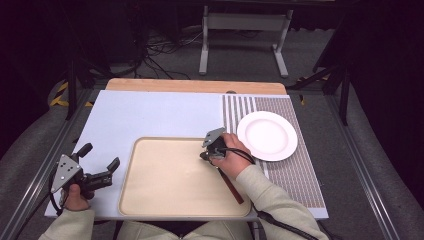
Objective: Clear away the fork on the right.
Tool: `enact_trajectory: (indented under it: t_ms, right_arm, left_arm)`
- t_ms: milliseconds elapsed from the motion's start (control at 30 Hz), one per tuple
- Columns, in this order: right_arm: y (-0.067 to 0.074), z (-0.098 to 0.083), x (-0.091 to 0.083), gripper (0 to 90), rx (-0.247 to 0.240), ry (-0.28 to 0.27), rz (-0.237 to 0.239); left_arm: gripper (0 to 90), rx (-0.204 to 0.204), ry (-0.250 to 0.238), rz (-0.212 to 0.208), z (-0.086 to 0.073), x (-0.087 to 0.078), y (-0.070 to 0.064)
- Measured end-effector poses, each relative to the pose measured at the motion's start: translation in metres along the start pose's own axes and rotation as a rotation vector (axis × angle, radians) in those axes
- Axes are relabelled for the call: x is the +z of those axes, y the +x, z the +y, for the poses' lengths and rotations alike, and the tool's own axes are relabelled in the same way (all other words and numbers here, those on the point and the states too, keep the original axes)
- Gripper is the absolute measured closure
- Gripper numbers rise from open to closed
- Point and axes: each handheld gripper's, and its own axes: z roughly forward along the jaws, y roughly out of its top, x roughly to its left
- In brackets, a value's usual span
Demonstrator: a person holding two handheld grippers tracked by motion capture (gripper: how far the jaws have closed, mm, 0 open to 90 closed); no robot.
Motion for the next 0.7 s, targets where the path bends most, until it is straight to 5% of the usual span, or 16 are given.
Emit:
enact_trajectory:
  t_ms: [700]
  right_arm:
    - [-0.021, -0.02, -0.014, 89.9, 0.076, 0.003, -0.099]
  left_arm:
    - [0.1, 0.001, -0.002, 0.0, 0.0, 0.0, 0.0]
